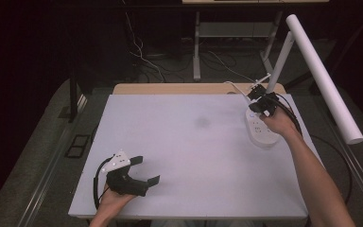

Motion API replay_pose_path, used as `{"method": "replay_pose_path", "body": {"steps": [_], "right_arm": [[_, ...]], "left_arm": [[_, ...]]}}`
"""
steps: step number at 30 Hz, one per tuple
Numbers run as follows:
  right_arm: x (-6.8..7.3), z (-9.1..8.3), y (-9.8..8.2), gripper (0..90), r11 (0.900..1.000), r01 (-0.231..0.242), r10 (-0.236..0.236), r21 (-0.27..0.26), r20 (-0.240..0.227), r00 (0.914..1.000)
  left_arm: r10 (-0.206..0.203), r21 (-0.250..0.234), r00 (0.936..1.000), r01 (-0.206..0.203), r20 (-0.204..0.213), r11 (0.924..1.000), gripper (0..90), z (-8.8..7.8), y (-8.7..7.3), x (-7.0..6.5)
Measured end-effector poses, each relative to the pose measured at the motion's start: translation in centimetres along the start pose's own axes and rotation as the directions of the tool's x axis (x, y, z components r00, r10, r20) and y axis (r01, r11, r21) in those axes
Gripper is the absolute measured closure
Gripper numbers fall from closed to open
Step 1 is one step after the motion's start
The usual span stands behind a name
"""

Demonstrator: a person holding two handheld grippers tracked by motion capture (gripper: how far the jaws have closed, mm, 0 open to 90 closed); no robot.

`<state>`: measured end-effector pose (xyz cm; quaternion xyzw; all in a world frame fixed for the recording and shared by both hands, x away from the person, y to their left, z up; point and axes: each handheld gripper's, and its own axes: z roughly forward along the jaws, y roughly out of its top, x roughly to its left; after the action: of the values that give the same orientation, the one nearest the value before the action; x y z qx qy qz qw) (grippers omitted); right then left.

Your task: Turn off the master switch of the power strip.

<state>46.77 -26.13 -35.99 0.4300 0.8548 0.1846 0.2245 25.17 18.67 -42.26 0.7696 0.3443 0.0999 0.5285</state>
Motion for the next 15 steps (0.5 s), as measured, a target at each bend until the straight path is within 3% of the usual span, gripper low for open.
{"method": "replay_pose_path", "body": {"steps": [15], "right_arm": [[0.1,2.3,0.1,89.3,0.998,0.011,-0.013,0.055,0.032,0.9994]], "left_arm": [[0.011,0.013,0.9999,-0.011,0.01,0.9998,0.0,0.2,0.0,-0.1]]}}
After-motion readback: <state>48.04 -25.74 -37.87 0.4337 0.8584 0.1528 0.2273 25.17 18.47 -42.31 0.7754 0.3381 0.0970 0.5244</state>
